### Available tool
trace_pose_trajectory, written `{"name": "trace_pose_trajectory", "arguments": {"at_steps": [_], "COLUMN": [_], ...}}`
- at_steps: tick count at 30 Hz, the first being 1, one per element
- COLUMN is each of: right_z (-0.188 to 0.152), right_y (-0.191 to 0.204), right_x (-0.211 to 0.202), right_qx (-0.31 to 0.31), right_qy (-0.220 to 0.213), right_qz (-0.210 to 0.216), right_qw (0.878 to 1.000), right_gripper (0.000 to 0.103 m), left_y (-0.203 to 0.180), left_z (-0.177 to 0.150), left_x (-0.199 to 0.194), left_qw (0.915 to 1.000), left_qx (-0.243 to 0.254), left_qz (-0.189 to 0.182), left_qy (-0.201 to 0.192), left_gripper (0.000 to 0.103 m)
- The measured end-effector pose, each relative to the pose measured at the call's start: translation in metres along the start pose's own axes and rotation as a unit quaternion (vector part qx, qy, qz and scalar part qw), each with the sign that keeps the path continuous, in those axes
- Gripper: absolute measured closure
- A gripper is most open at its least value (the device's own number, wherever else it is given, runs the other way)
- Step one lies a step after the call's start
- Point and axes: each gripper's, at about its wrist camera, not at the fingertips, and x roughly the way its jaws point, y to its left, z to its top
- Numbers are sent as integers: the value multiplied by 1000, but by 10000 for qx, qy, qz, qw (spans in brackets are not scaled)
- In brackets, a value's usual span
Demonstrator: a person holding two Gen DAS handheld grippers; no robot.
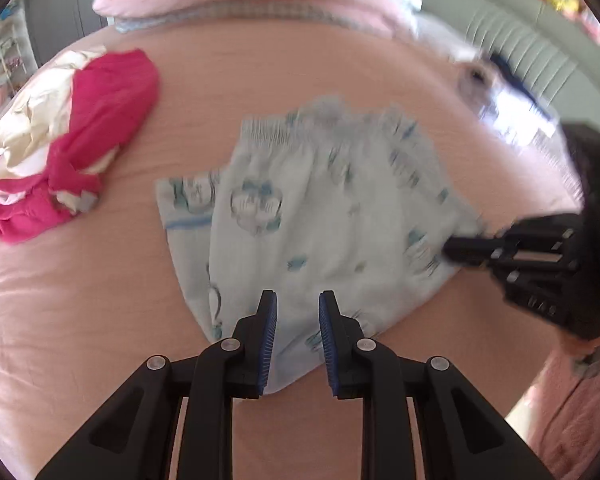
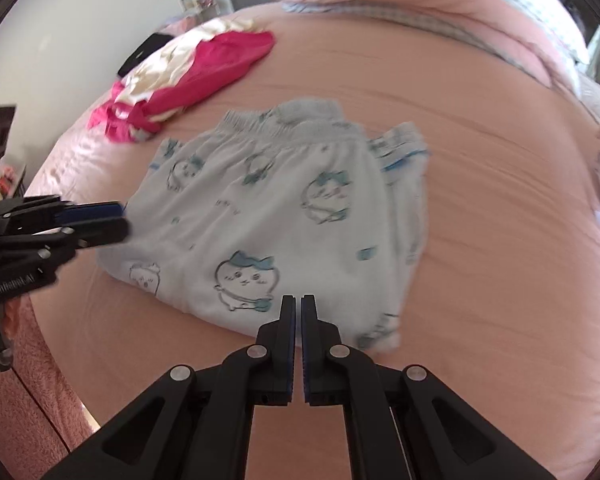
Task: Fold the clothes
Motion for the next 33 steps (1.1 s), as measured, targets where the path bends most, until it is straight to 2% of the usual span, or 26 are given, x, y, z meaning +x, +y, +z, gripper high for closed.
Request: {"name": "trace_pose_trajectory", "arguments": {"at_steps": [1,3,5,6,9,11,13,15,17,18,19,20,21,23,25,27,28,29,31,33], "right_z": [-2,-7,-13,-15,-7,6,21,36,44,45,43,40,36,26,18,17,21,26,39,54], "right_y": [-1,-13,-22,-24,-10,0,8,15,20,19,14,10,2,-16,-32,-42,-42,-41,-34,-23], "right_x": [5,1,-2,-3,-13,-27,-29,-20,0,13,21,27,25,15,4,-4,-8,-12,-15,-13], "right_qx": [-9,141,89,-7,-370,-380,-332,-273,-217,-175,-137,-101,-50,-2,-38,-3,3,-3,65,141], "right_qy": [33,14,131,209,181,-273,-463,-473,-276,-106,-33,4,6,4,35,46,-38,-144,-375,-523], "right_qz": [-77,-70,-292,-414,-662,-486,-238,-61,127,161,185,211,206,92,-48,-101,-248,-406,-152,140], "right_qw": [10000,9999,9994,9989,9970,9977,9981,9985,9993,9997,9997,9997,9998,10000,10000,9999,9997,9991,9992,9984], "right_gripper": [103,103,103,103,103,100,100,99,99,99,99,100,102,103,103,103,93,93,93,92], "left_y": [3,20,44,52,53,32,15,-3,-16,-16,-19,-17,-15,-3,10,15,10,5,-6,-17], "left_z": [-6,-16,-22,-22,-9,9,26,39,50,52,52,49,46,40,38,45,51,58,66,70], "left_x": [5,-3,-8,-12,-26,-29,-25,-6,16,27,32,30,28,21,15,11,9,8,5,12], "left_qw": [9997,9998,9969,9955,9966,9975,9967,9966,9973,9983,9989,9986,9984,9969,9960,9955,9963,9967,9961,9951], "left_qx": [83,-111,-494,-632,-664,-359,-82,44,157,227,325,381,429,371,261,90,119,149,192,196], "left_qz": [187,157,537,655,456,255,8,-168,-264,-139,153,212,286,698,857,939,820,700,450,464], "left_qy": [135,71,294,279,-169,-545,-811,-806,-667,-515,-312,-283,-245,-2,45,-68,-220,-373,-735,-848], "left_gripper": [83,82,68,66,67,67,67,67,67,67,66,65,65,65,49,49,49,49,49,49]}}
